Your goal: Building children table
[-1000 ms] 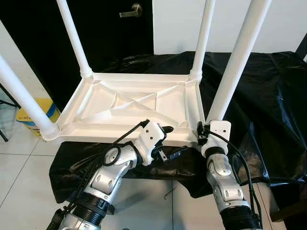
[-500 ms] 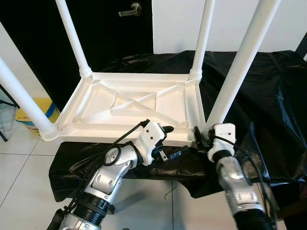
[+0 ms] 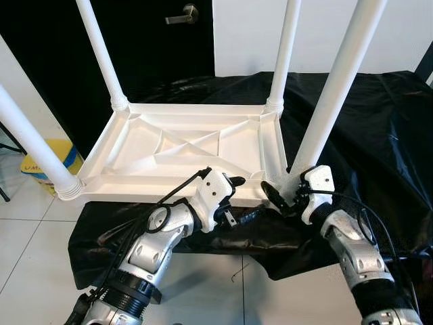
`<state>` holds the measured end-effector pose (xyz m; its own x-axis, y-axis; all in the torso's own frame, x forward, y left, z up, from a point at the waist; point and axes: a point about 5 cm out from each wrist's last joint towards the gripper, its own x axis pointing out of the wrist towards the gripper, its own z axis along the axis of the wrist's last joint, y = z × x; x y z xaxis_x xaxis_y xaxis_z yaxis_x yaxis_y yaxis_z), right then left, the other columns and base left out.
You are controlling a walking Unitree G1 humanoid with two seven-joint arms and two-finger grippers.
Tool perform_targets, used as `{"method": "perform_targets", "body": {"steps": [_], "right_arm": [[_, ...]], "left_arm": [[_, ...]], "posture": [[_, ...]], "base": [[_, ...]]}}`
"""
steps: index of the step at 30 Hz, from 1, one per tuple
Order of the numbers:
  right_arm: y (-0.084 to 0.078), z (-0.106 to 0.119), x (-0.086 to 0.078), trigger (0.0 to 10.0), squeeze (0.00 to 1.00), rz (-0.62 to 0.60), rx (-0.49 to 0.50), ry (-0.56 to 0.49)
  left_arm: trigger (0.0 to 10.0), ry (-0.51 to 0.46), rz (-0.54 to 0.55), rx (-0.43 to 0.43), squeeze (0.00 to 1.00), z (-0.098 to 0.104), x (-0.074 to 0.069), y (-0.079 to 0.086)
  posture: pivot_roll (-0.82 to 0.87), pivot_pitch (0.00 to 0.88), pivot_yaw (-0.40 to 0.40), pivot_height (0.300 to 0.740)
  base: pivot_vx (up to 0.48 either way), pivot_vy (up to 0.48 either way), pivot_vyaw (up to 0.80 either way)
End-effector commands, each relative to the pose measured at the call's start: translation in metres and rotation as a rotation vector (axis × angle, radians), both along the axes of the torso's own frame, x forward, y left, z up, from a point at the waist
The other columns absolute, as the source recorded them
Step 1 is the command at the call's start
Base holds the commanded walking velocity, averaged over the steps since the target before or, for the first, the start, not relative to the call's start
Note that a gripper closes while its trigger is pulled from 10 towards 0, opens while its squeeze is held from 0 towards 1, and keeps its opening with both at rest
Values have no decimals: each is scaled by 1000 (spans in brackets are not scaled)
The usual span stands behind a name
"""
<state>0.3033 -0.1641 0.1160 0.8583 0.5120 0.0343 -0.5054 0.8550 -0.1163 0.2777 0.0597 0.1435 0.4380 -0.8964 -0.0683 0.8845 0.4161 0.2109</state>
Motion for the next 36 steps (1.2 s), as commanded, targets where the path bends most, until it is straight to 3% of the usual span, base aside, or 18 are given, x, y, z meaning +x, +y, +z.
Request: {"method": "perform_targets", "body": {"steps": [1, 2, 3, 4, 5, 21, 22, 35, 36], "right_arm": [[1, -4, 6, 10000, 0, 34, -39, 17], [1, -4, 6, 10000, 0, 34, -39, 17], [2, -6, 8, 7373, 0, 46, -52, 24], [2, -6, 8, 7373, 0, 46, -52, 24], [3, -8, 9, 0, 0, 64, -62, 36], [-3, -20, 4, 0, 0, 95, -62, 84], [-4, -21, 4, 10000, 0, 82, -61, 86], [-3, -23, 2, 10000, 0, -71, -54, 80], [1, -24, -1, 10000, 0, -156, -46, 71]], "left_arm": [[10000, 5, -8, 14, 0, -1, 1, 1], [10000, 5, -8, 14, 0, -1, 1, 1], [10000, 4, -7, 14, 0, -1, 0, 1], [10000, 4, -7, 14, 0, -1, 0, 1], [10000, 4, -1, 15, 0, -2, 0, 1], [10000, 5, 15, 14, 0, -3, -1, 2], [10000, 5, 13, 13, 0, -3, -1, 2], [10000, 7, 9, 9, 0, -4, -1, -1], [10000, 8, 7, 7, 0, -4, -2, -1]], "posture": [[-107, 0, 20, 740], [-107, 0, 20, 740], [-104, 0, 18, 740], [-104, 0, 18, 740], [-94, 0, 10, 740], [-100, 0, 2, 740], [-103, 0, 2, 740], [-108, 0, -2, 740], [-114, 0, -2, 740]], "base": [[0, 0, 0], [0, 0, 0], [0, 0, 0], [0, 0, 0], [0, 0, 0], [0, 0, 0], [0, 0, 0], [0, 0, 0], [0, 0, 0]]}}
